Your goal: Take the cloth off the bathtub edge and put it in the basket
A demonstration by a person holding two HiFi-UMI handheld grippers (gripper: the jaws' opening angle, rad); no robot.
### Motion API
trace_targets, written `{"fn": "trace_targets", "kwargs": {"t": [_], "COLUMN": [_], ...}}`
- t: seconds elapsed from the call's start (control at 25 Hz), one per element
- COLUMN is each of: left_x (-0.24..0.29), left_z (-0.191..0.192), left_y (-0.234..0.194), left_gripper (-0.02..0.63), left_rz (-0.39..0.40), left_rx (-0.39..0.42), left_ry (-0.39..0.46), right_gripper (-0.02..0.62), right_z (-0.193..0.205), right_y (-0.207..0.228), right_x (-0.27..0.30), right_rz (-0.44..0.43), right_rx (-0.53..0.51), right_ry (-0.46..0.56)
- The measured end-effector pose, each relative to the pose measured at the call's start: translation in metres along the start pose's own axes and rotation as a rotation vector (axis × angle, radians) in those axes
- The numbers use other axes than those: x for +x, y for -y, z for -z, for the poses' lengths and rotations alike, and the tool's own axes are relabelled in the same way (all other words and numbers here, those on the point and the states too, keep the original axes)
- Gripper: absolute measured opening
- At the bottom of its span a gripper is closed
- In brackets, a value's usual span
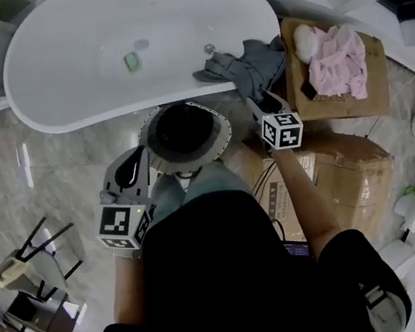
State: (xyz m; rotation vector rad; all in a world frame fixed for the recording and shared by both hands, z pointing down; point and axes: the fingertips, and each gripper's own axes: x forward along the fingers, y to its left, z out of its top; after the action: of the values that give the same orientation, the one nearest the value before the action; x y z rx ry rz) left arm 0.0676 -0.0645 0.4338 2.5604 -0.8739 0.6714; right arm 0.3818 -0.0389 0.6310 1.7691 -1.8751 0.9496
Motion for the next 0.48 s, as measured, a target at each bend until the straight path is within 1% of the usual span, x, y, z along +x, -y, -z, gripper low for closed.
{"fn": "trace_targets", "kwargs": {"t": [0.16, 0.32, 0.48], "left_x": [0.005, 0.008, 0.014], "left_z": [0.017, 0.032, 0.049], "left_y": [0.004, 0.01, 0.014], "left_gripper": [0.014, 0.014, 0.014], "left_rz": [-0.071, -0.119, -0.159], "left_rx": [-0.042, -0.079, -0.112], "left_ry": [-0.028, -0.052, -0.077], "right_gripper": [0.265, 0.319, 0.342], "right_z": [0.03, 0.057, 0.08], "right_y": [0.03, 0.055, 0.077], "right_x": [0.041, 0.082, 0.116], "right_rz": [-0.011, -0.017, -0.016], "right_rx": [-0.039, -0.087, -0.127], "right_ry": [-0.092, -0.169, -0.234]}}
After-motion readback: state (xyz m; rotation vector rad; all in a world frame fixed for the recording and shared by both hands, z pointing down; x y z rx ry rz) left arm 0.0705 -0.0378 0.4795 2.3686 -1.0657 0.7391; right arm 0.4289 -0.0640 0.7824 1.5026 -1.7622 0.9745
